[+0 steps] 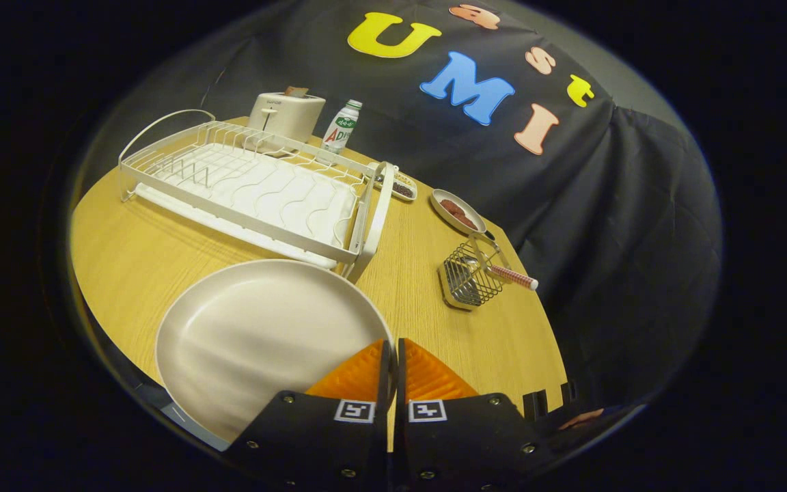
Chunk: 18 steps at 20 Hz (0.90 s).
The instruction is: Take the plate from the dish rack, then take the spoon from the basket and place it into the plate.
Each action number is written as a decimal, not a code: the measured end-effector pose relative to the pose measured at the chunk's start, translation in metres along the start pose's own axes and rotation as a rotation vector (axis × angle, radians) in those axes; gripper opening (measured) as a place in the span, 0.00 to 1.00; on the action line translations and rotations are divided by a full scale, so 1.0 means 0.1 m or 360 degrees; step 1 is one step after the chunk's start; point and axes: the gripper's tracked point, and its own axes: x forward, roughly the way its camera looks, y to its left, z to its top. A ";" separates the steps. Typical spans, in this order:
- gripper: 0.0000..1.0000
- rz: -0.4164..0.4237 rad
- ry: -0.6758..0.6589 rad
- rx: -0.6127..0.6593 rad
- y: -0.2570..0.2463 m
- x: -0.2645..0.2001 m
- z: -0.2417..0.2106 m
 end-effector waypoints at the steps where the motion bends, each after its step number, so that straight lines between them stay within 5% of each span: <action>1: 0.03 -0.0007 -0.0011 -0.0014 -0.02 0.06 0.01; 16: 0.07 -0.0190 -0.0094 0.0290 -1.22 0.19 0.41; 17: 0.10 -0.0218 -0.0087 0.0307 -1.32 0.24 0.42; 18: 0.36 -0.0217 -0.0082 0.0336 -1.37 0.31 0.43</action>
